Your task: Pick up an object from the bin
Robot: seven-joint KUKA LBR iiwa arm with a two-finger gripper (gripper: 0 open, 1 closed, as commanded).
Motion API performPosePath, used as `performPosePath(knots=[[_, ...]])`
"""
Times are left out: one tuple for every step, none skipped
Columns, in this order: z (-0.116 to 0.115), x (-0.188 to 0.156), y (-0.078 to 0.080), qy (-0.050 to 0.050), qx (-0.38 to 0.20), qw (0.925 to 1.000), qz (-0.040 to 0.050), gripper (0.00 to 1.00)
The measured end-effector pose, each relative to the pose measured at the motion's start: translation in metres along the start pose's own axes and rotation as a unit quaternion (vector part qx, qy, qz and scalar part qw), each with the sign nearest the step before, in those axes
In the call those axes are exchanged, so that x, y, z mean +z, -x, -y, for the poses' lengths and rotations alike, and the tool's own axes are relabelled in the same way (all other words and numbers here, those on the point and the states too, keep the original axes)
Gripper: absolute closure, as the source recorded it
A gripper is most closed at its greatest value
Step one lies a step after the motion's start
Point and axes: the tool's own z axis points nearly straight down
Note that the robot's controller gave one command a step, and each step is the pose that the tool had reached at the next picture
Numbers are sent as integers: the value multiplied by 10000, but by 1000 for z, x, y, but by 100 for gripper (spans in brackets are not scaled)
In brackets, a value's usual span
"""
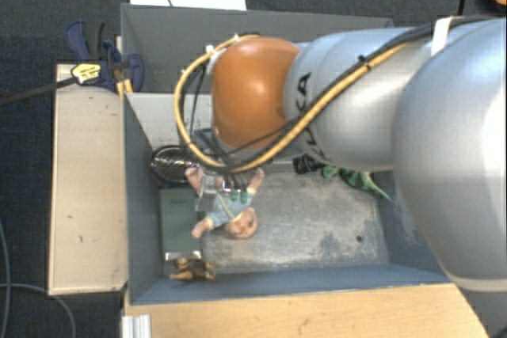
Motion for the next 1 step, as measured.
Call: performPosePath(knots=[[-12,57,3,-6,-328,9995,-9,100]])
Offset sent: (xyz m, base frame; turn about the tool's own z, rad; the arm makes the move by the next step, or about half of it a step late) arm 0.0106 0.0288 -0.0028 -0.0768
